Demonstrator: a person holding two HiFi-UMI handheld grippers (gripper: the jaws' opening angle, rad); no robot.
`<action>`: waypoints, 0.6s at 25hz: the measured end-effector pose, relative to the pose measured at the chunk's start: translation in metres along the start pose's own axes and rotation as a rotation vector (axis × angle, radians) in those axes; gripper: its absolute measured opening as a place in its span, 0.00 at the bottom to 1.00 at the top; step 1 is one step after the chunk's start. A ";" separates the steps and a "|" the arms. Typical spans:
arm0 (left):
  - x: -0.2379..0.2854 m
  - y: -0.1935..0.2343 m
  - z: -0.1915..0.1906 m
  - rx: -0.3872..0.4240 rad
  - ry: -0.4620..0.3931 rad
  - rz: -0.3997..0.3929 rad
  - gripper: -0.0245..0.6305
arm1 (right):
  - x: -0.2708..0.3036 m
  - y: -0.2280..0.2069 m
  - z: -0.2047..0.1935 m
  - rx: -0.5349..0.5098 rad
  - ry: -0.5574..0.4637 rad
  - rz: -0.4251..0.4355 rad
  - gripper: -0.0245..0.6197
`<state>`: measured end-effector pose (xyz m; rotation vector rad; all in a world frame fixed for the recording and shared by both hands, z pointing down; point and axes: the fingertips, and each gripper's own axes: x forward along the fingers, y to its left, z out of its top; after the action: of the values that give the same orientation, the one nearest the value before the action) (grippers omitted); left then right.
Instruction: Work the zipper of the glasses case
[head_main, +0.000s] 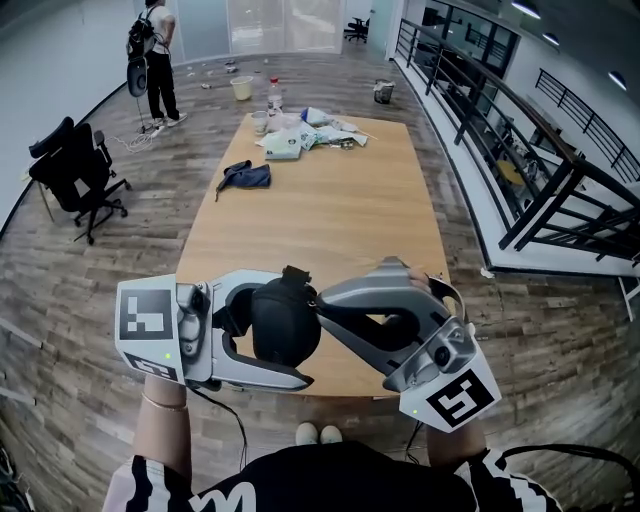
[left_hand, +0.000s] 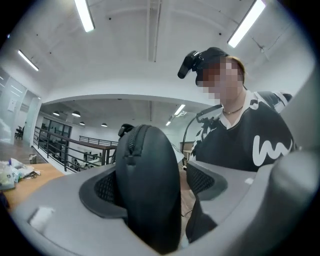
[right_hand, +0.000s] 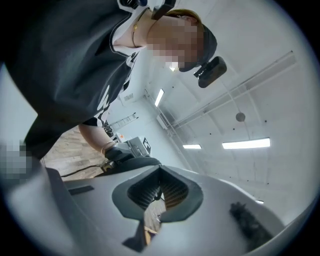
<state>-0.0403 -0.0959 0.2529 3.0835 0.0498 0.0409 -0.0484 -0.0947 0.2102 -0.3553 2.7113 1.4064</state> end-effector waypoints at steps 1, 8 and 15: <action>0.002 0.001 0.002 0.001 -0.015 -0.003 0.61 | 0.000 0.001 0.002 0.005 -0.007 -0.004 0.05; 0.020 0.003 -0.013 -0.018 0.019 -0.023 0.62 | 0.000 0.010 0.005 -0.001 -0.022 0.018 0.05; 0.025 -0.006 -0.018 -0.035 0.064 -0.069 0.51 | -0.002 0.002 0.005 -0.010 -0.013 -0.015 0.05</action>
<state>-0.0162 -0.0879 0.2713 3.0419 0.1566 0.1366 -0.0476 -0.0889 0.2090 -0.3652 2.6869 1.4142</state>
